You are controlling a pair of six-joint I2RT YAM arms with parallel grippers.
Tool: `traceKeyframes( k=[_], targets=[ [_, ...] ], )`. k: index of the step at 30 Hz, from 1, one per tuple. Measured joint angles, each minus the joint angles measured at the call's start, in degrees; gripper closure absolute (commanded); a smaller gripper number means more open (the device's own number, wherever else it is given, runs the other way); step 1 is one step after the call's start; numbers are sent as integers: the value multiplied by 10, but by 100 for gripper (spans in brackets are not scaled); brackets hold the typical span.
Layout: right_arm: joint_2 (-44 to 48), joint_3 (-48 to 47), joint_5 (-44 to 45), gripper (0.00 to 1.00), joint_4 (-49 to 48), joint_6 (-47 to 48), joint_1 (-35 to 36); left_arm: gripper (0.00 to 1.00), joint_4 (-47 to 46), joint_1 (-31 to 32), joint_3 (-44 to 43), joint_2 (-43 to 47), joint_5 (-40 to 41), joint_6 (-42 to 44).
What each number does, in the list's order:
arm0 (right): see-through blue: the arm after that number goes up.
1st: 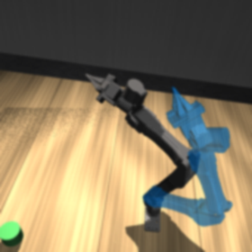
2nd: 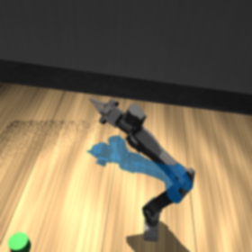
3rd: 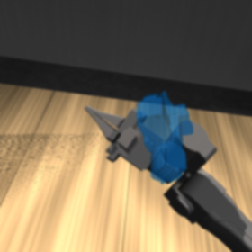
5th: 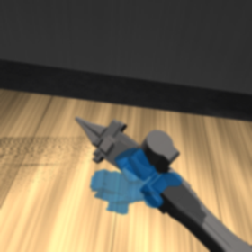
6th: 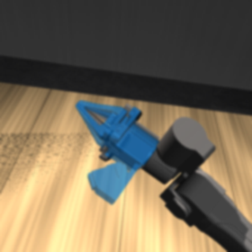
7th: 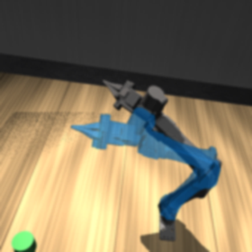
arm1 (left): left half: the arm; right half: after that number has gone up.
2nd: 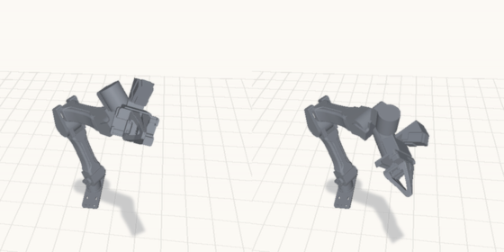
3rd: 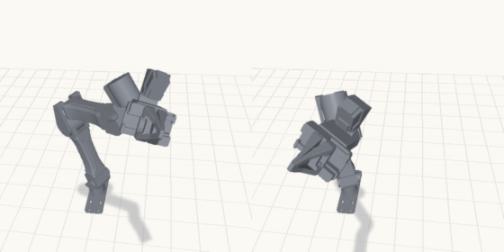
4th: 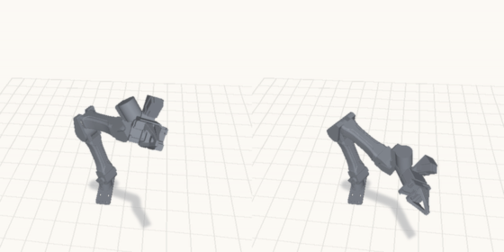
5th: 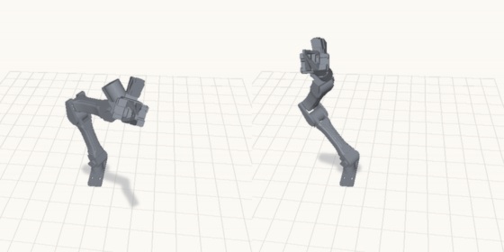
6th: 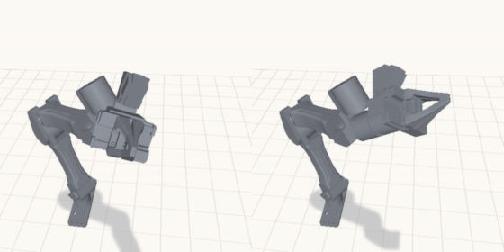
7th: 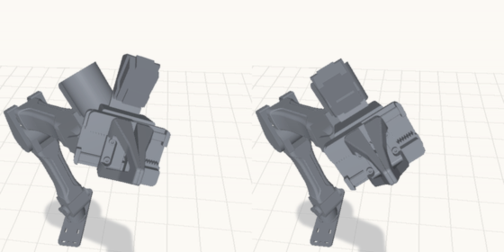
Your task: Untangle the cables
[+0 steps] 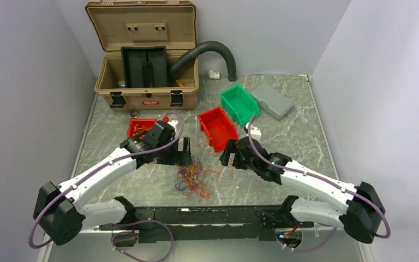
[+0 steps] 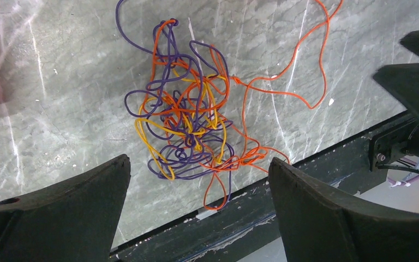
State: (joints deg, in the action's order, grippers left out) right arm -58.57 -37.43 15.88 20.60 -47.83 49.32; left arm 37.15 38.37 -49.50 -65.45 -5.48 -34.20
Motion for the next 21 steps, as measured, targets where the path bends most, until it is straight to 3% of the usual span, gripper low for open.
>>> traceKeyframes(
  k=[14, 21],
  targets=[
    [-143, -3, -8, 9, -2, -81, 37, 1, -2, 9, 0, -40, 4, 1],
    [-255, -59, 29, 12, 40, -122, 72, 1, -14, 9, 0, -72, 3, 1]
  ],
)
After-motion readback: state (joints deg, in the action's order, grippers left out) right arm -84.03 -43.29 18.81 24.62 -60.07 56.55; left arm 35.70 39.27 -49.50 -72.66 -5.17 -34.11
